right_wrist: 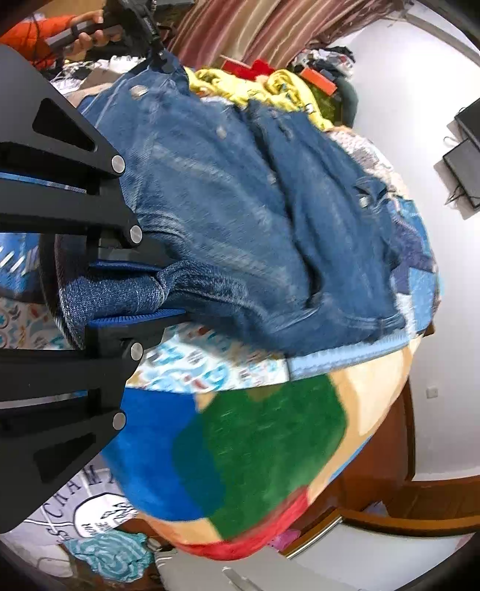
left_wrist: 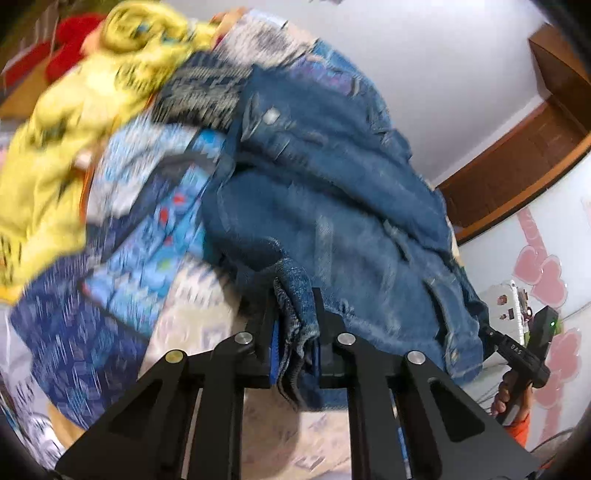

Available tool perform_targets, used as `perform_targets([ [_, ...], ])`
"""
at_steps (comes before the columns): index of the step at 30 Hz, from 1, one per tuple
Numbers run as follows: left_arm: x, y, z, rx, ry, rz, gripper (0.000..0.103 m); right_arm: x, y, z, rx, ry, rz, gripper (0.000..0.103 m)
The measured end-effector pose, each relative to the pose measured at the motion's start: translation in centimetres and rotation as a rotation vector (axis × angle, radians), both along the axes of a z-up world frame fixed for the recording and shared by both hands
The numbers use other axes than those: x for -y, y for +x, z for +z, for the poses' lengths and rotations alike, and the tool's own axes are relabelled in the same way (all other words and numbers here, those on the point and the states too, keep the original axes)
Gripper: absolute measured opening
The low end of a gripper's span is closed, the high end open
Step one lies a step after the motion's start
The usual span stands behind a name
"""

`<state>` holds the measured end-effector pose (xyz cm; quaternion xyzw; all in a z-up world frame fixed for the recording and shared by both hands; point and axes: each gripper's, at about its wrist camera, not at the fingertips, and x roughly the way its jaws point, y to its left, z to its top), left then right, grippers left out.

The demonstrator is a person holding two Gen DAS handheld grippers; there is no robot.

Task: Fold large clothes
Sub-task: 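Grasp the jacket hem with both grippers at its two corners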

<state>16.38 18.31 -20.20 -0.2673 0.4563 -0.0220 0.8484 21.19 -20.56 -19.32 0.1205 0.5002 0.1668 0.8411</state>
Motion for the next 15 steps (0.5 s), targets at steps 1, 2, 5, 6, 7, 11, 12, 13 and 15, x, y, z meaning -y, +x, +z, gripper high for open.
perform_targets([
  [1, 0.1, 0.6, 0.9, 0.025, 0.009, -0.004, 0.012, -0.1, 0.3, 0.4, 0.017, 0.008, 0.001, 0.016],
  [2, 0.1, 1.1, 1.7, 0.050, 0.013, -0.009, 0.012, -0.2, 0.9, 1.0, 0.033, 0.021, 0.001, 0.016],
  [5, -0.1, 3.3, 4.8, 0.136, 0.005, -0.025, 0.012, -0.7, 2.8, 2.6, 0.074, 0.048, 0.012, 0.016],
  [6, -0.3, 4.2, 5.7, 0.159, 0.009, -0.027, 0.011, -1.0, 3.6, 3.4, 0.094, 0.051, 0.022, 0.016],
  [7, -0.3, 4.8, 6.3, 0.173, 0.015, -0.026, 0.011, -1.2, 4.2, 3.9, 0.111, 0.050, 0.031, 0.016],
  [11, -1.2, 8.7, 8.8, 0.256, 0.047, -0.017, 0.011, -2.4, 7.5, 6.6, 0.212, 0.015, 0.045, 0.016],
  [12, -1.6, 10.0, 9.1, 0.274, 0.051, -0.010, 0.011, -2.7, 8.9, 7.3, 0.233, 0.013, 0.044, 0.015],
  [13, -1.9, 10.8, 9.2, 0.282, 0.048, -0.007, 0.011, -2.9, 9.9, 7.8, 0.251, 0.006, 0.042, 0.015],
  [15, -2.8, 13.2, 9.1, 0.291, 0.015, 0.015, 0.011, -3.4, 12.6, 8.9, 0.300, -0.027, 0.026, 0.015],
])
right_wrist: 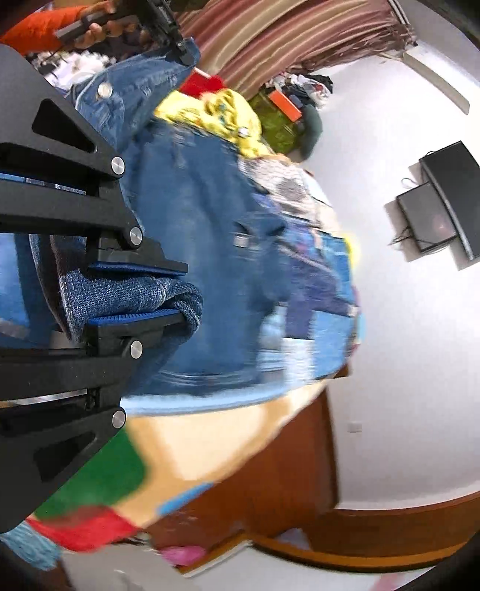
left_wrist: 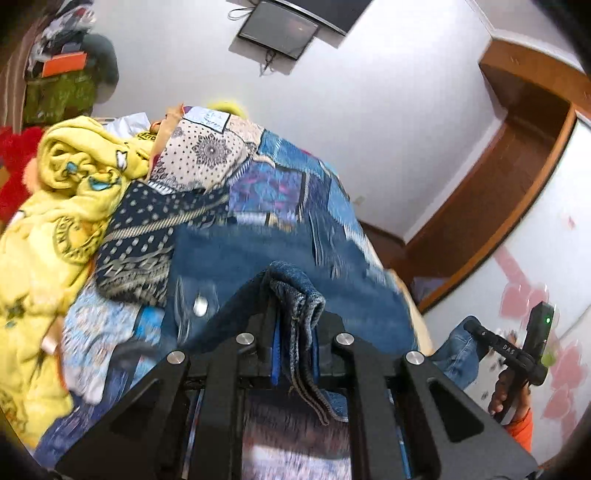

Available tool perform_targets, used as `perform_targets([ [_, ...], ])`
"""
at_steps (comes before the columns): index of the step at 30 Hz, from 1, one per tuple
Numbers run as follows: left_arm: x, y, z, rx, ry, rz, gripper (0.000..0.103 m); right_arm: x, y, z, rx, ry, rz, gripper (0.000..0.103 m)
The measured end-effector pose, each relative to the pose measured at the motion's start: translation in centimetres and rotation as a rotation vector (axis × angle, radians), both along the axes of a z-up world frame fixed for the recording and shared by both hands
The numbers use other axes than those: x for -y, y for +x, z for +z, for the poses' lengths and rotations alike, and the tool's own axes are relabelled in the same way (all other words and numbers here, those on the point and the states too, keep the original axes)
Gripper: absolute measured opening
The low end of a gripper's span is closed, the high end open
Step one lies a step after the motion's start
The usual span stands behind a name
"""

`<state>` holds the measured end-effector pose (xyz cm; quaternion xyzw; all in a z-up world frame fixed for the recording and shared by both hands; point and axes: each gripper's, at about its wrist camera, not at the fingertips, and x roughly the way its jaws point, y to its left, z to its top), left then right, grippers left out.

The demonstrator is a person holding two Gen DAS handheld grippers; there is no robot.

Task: Fold large clothes
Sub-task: 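Grasp the jacket hem with both grippers at its two corners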

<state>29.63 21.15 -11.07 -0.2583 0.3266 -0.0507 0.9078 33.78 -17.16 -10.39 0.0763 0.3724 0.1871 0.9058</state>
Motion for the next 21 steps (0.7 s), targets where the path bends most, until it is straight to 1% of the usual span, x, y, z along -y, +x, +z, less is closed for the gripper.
perform_targets([
  [2, -1.7, 2.8, -0.5, 0.007, -0.071, 0.037, 0.011, -0.4, 2.6, 0.4, 0.015, -0.001, -0.010, 0.015],
  [3, -2.8, 4.6, -0.9, 0.007, -0.118, 0.055, 0.011, -0.7, 4.4, 0.3, 0.006, 0.002, -0.015, 0.015],
  [5, -4.0, 7.0, -1.8, -0.019, -0.154, 0.090, 0.011, -1.3, 7.4, 0.1, -0.008, 0.004, -0.026, 0.015],
  [6, -4.7, 8.9, -2.7, -0.042, -0.169, 0.102, 0.011, -1.5, 8.5, -0.1, -0.014, 0.005, -0.030, 0.015],
  [8, -5.1, 11.4, -4.2, -0.085, -0.129, 0.122, 0.011, -2.3, 11.0, -1.2, -0.029, 0.000, -0.040, 0.015],
  [9, -5.2, 12.8, -5.4, -0.119, -0.100, 0.124, 0.011, -2.6, 11.9, -1.8, -0.039, -0.009, -0.045, 0.015],
  [11, -5.4, 14.7, -7.7, -0.181, -0.062, 0.131, 0.011, -3.1, 13.8, -4.0, -0.087, -0.016, -0.058, 0.015],
  [12, -5.5, 15.8, -9.4, -0.231, -0.044, 0.133, 0.011, -3.2, 14.6, -5.1, -0.111, -0.018, -0.062, 0.015],
  [13, -5.5, 16.4, -10.5, -0.264, -0.029, 0.133, 0.011, -3.5, 15.3, -6.5, -0.143, -0.034, -0.066, 0.016],
  [15, -5.3, 17.4, -12.9, -0.316, 0.002, 0.124, 0.012, -3.7, 16.2, -8.4, -0.190, -0.063, -0.071, 0.018],
  [18, -5.2, 17.5, -13.3, -0.320, 0.023, 0.111, 0.013, -3.1, 16.5, -9.1, -0.221, -0.056, -0.062, 0.022],
  [21, -5.2, 17.7, -12.5, -0.351, 0.021, 0.106, 0.012, -2.4, 16.2, -8.2, -0.249, -0.049, -0.055, 0.023],
])
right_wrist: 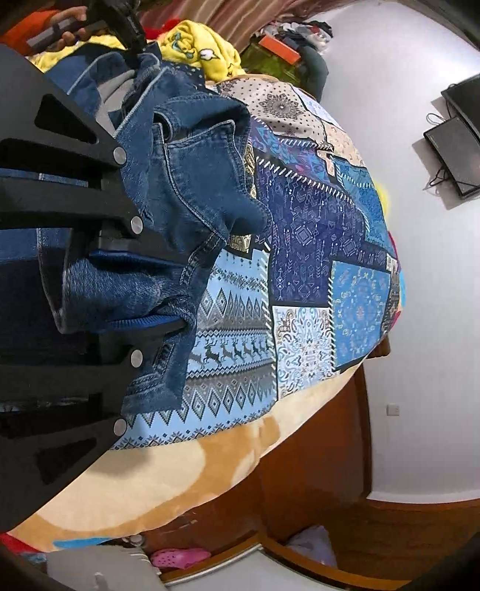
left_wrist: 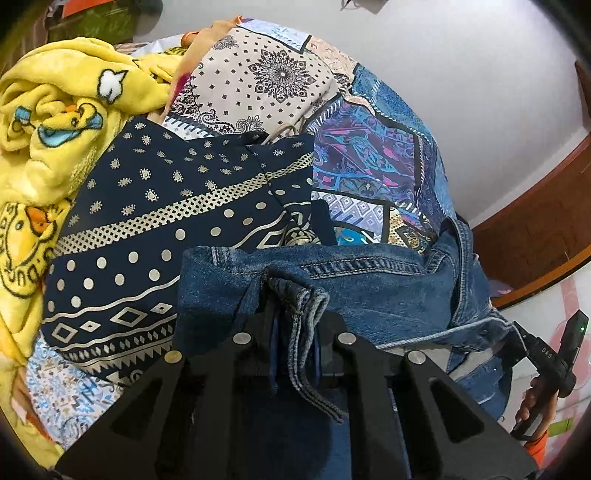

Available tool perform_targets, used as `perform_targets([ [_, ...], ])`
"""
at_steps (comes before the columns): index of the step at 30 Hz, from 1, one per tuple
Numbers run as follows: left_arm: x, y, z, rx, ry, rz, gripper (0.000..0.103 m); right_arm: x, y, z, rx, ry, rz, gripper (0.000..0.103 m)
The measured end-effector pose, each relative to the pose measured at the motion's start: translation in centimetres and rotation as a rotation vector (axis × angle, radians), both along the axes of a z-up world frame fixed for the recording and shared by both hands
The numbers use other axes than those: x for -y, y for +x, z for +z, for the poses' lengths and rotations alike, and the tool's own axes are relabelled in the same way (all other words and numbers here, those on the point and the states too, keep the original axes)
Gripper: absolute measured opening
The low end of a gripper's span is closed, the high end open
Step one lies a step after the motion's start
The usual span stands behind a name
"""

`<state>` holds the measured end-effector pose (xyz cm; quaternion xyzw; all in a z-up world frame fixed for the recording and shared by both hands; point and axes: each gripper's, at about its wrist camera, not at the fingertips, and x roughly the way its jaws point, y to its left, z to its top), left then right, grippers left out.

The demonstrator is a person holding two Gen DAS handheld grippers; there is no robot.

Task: Fold large clothes
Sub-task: 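Lift the hem with both grippers and fold it over toward the collar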

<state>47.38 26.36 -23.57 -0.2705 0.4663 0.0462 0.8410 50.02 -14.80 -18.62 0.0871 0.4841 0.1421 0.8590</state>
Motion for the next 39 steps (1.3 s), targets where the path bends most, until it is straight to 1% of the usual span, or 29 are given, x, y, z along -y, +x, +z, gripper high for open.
perform_targets([
  [1, 0.1, 0.0, 0.5, -0.010, 0.012, -0.009, 0.013, 0.1, -0.2, 0.5, 0.006, -0.016, -0.005, 0.025],
  [2, 0.3, -0.1, 1.3, -0.016, 0.025, -0.019, 0.013, 0.5, -0.6, 1.5, 0.039, -0.055, -0.031, 0.031],
  [3, 0.6, -0.2, 2.1, -0.017, 0.035, -0.032, 0.016, 0.9, -1.0, 2.6, 0.090, -0.101, -0.065, 0.042],
  [4, 0.8, -0.2, 2.7, -0.017, 0.042, -0.040, 0.020, 1.1, -1.2, 3.3, 0.128, -0.123, -0.089, 0.050],
  [5, 1.1, -0.4, 3.5, -0.013, 0.051, -0.048, 0.021, 1.7, -1.9, 4.6, 0.172, -0.127, -0.111, 0.066],
  [6, 1.3, -0.6, 4.1, -0.007, 0.054, -0.055, 0.026, 2.1, -2.4, 5.4, 0.195, -0.118, -0.114, 0.071],
  [7, 1.5, -0.9, 4.7, -0.004, 0.052, -0.060, 0.032, 2.6, -3.2, 6.5, 0.218, -0.105, -0.107, 0.071],
  [8, 1.7, -1.3, 5.4, -0.002, 0.052, -0.061, 0.036, 2.8, -4.1, 7.5, 0.233, -0.099, -0.094, 0.071],
  [9, 1.9, -1.7, 6.1, 0.012, 0.064, -0.059, 0.045, 2.9, -4.9, 8.3, 0.242, -0.099, -0.080, 0.072],
  [10, 2.0, -2.1, 6.8, 0.028, 0.084, -0.054, 0.056, 2.8, -5.4, 8.8, 0.248, -0.098, -0.062, 0.072],
  [11, 2.3, -3.0, 7.8, 0.061, 0.127, -0.039, 0.060, 2.7, -6.5, 9.3, 0.257, -0.098, -0.035, 0.074],
  [12, 2.4, -3.5, 8.7, 0.084, 0.159, -0.026, 0.069, 2.5, -7.3, 9.6, 0.264, -0.103, -0.010, 0.079],
  [13, 2.4, -4.0, 9.2, 0.096, 0.174, -0.018, 0.076, 2.3, -8.0, 9.8, 0.269, -0.109, 0.011, 0.081],
  [15, 2.9, -5.4, 10.0, 0.121, 0.178, -0.028, 0.083, 1.6, -10.1, 9.7, 0.280, -0.131, 0.059, 0.082],
  [17, 3.6, -6.5, 10.1, 0.117, 0.193, -0.064, 0.083, 0.7, -11.3, 8.9, 0.274, -0.143, 0.102, 0.083],
  [21, 6.4, -8.5, 8.8, 0.069, 0.298, -0.164, 0.084, -0.9, -12.7, 6.0, 0.224, -0.130, 0.168, 0.083],
  [24, 8.9, -9.7, 5.9, 0.009, 0.335, -0.258, 0.086, -2.4, -13.0, 3.4, 0.167, -0.135, 0.217, 0.083],
  [28, 11.0, -9.8, 2.0, -0.061, 0.392, -0.333, 0.086, -4.0, -12.9, -0.1, 0.073, -0.153, 0.257, 0.083],
  [30, 11.3, -9.1, 0.2, -0.096, 0.391, -0.330, 0.086, -4.8, -12.6, -1.6, 0.037, -0.161, 0.269, 0.083],
  [32, 11.1, -8.2, -0.9, -0.113, 0.391, -0.314, 0.086, -5.7, -12.2, -2.4, 0.043, -0.197, 0.269, 0.083],
  [33, 10.7, -7.4, -1.3, -0.103, 0.397, -0.301, 0.086, -6.1, -11.7, -2.7, 0.047, -0.205, 0.272, 0.083],
  [34, 10.4, -7.0, -1.3, -0.091, 0.401, -0.294, 0.086, -6.3, -11.3, -2.8, 0.048, -0.200, 0.275, 0.083],
  [37, 9.2, -4.7, -1.1, -0.071, 0.489, -0.240, 0.086, -7.2, -9.4, -3.6, 0.026, -0.186, 0.287, 0.083],
  [38, 8.7, -3.8, -1.1, -0.070, 0.498, -0.234, 0.086, -7.6, -8.5, -4.0, 0.020, -0.192, 0.289, 0.083],
  [39, 8.1, -2.7, -1.0, -0.066, 0.492, -0.230, 0.086, -8.0, -7.8, -4.2, 0.018, -0.202, 0.285, 0.083],
])
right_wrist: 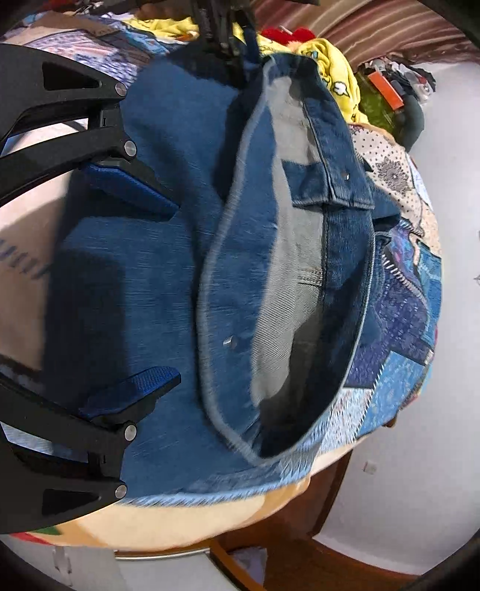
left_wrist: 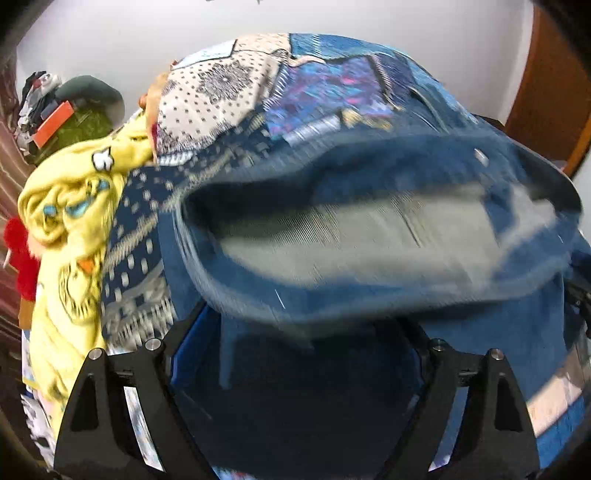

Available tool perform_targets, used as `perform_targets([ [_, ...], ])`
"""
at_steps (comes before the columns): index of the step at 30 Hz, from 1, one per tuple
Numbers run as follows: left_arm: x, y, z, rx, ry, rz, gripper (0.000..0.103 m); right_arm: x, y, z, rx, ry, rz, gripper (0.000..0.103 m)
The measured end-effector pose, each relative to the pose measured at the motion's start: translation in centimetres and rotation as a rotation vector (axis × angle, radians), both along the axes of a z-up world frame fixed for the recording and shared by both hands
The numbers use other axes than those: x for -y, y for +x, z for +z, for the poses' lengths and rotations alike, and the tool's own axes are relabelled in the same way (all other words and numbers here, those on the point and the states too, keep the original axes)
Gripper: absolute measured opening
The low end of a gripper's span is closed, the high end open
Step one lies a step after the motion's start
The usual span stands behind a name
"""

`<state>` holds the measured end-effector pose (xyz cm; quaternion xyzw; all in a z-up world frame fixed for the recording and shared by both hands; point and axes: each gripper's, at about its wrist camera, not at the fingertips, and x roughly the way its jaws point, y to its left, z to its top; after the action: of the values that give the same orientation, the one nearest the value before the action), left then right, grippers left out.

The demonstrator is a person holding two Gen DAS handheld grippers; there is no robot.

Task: Fold large clothes
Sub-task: 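Lift the hem with both grippers and fold it over toward the collar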

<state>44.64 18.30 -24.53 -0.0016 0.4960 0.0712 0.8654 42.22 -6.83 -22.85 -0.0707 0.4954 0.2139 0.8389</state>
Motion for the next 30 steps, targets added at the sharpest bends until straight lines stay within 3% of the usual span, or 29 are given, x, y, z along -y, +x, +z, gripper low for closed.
perform_targets([
  [3, -1.4, 2.5, 0.5, 0.020, 0.015, 0.031, 0.086, -1.3, 2.8, -0.2, 0.017, -0.046, -0.036, 0.082],
  [6, -2.5, 4.8, 1.3, 0.036, 0.006, 0.035, 0.087, -1.3, 5.7, 1.2, 0.043, -0.005, -0.089, 0.081],
  [9, -3.2, 5.8, 2.2, 0.069, 0.004, 0.058, 0.087, -0.5, 7.6, 3.1, 0.123, 0.019, -0.181, 0.081],
  [12, -4.7, 5.6, 4.2, 0.163, -0.052, 0.133, 0.087, 0.4, 8.5, 4.4, 0.165, 0.014, -0.255, 0.081],
  [14, -5.4, 5.5, 5.1, 0.172, -0.077, 0.161, 0.087, 1.0, 7.9, 5.2, 0.164, 0.052, -0.258, 0.082],
  [21, -2.7, 2.1, 7.4, 0.212, -0.018, 0.082, 0.087, 0.1, 2.5, 7.5, 0.182, 0.133, -0.132, 0.083],
  [26, 1.1, -1.3, 7.9, 0.238, -0.085, -0.039, 0.088, -2.1, -1.1, 6.8, 0.115, 0.172, -0.010, 0.083],
  [30, 4.1, -3.2, 5.9, 0.221, -0.122, -0.123, 0.088, -3.2, -2.1, 4.7, 0.081, 0.113, 0.031, 0.083],
])
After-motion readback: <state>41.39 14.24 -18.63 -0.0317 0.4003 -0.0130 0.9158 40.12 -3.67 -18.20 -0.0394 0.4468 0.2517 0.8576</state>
